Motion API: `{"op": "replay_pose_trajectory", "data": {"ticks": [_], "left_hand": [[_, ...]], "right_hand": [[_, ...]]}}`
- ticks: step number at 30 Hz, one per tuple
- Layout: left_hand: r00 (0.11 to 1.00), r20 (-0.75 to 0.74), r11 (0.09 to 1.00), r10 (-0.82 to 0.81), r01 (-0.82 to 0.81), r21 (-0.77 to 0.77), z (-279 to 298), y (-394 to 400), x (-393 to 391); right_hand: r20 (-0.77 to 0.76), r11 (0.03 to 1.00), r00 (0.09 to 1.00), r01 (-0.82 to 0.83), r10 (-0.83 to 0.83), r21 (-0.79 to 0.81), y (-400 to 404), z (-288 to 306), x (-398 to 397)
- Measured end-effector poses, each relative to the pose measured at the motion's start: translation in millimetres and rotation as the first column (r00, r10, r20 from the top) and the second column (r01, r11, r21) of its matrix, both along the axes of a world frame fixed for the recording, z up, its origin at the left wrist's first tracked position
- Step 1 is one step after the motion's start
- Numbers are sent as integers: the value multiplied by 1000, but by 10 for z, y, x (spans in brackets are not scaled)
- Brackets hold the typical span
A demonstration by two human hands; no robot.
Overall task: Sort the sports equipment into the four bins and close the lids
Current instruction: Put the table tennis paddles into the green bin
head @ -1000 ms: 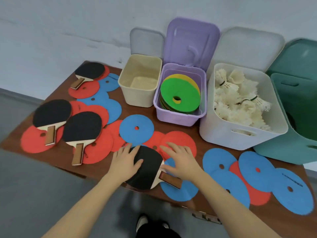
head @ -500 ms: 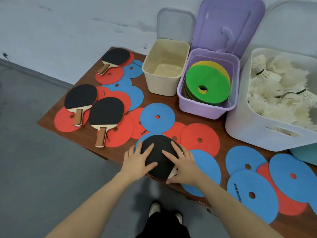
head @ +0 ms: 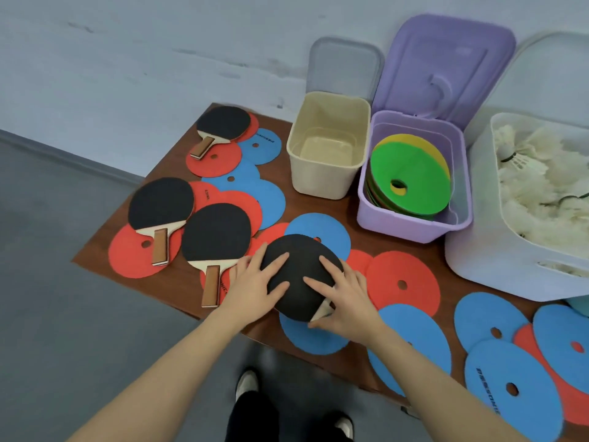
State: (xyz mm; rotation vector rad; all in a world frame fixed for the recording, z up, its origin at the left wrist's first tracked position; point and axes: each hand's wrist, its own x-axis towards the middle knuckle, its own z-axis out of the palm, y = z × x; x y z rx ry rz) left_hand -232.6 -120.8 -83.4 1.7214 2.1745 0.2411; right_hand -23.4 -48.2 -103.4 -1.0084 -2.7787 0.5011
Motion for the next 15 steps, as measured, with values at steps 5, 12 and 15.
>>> {"op": "replay_pose_trajectory", "data": {"ticks": [5, 12, 15], "left_hand": [[997, -71, 999, 9, -12, -45, -55, 25, -694], [965, -78, 949, 250, -260, -177, -193, 112, -1169], [963, -139, 944, 230, -256, -209, -267, 141, -1211]], "right_hand": [[-31, 993, 993, 117, -116, 22, -67, -118, -597], [-26, 893, 897, 435, -441, -116, -116, -184, -1117], [-16, 841, 847, 526, -532, -128, -96, -203, -1161]]}}
